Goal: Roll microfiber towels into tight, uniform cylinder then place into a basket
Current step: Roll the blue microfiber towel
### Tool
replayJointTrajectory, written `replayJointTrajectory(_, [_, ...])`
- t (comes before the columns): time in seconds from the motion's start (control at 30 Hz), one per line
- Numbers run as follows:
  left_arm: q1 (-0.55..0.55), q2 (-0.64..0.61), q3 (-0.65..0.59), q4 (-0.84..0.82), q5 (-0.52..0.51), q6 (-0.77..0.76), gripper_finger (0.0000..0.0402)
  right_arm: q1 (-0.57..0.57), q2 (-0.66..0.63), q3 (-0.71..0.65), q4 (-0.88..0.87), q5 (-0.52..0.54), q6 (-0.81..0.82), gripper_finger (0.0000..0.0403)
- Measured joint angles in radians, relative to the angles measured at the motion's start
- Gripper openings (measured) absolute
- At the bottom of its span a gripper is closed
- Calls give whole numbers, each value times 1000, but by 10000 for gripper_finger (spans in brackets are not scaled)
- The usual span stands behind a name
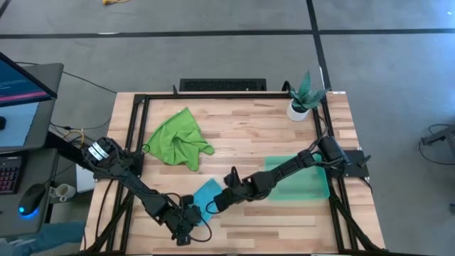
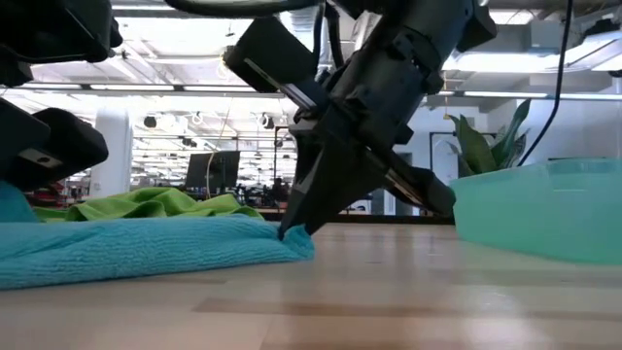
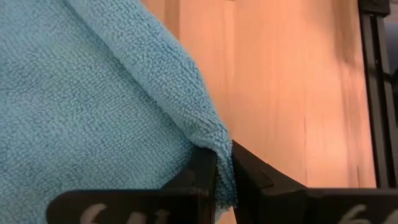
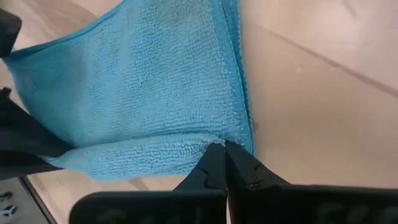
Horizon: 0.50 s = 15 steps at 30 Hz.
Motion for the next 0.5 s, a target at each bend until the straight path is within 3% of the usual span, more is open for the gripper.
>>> replayJointTrajectory(0.23, [-2, 0, 0, -26, -36, 18, 31, -3, 0, -2, -6, 4, 5, 9])
replayJointTrajectory(0.4, [-2, 0, 2, -37, -33, 19, 91, -4, 0, -3, -7, 4, 2, 10])
replayJointTrajectory(0.5, [6, -2, 3, -38, 20, 21, 128, -4, 1, -3, -7, 4, 1, 10])
